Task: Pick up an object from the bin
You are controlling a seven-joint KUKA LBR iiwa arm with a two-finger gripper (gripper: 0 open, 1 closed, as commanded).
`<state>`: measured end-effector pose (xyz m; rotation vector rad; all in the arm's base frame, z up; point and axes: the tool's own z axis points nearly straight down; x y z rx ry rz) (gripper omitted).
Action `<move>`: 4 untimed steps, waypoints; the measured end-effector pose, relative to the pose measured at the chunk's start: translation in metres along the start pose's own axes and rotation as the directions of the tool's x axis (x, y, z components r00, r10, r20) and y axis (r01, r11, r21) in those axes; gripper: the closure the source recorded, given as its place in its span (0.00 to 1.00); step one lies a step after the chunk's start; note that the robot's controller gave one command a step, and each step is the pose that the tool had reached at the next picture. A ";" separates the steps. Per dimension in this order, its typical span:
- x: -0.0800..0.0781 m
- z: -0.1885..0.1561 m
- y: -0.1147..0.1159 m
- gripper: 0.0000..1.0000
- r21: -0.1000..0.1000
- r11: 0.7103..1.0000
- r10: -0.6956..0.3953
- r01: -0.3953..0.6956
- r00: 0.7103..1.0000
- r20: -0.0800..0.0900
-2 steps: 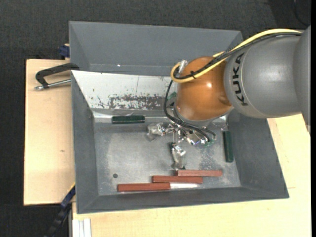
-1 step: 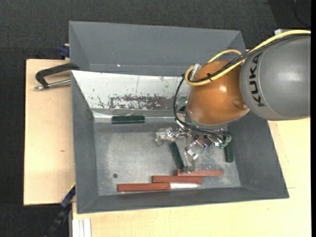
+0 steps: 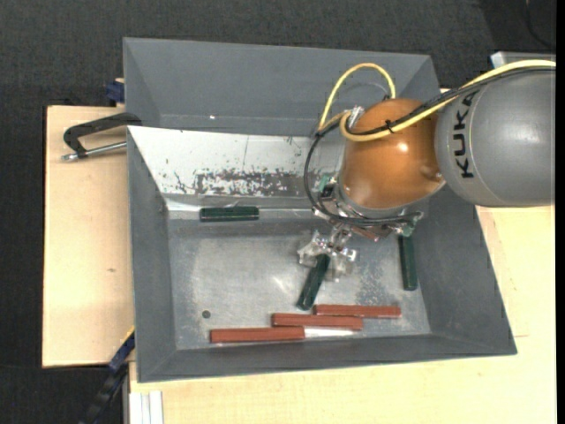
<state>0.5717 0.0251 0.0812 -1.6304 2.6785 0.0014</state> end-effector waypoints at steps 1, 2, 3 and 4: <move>0.000 0.000 0.000 1.00 -0.001 1.000 0.000 0.000 1.000 0.000; 0.011 -0.033 0.020 1.00 -0.005 0.999 0.033 -0.033 0.999 -0.004; -0.005 -0.089 -0.004 1.00 -0.002 1.000 0.027 -0.027 1.000 -0.002; 0.006 -0.137 0.009 1.00 -0.003 0.999 0.033 -0.033 0.999 -0.003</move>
Offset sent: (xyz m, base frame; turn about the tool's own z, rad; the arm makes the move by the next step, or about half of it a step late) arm -0.0292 -0.0019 0.0418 0.0421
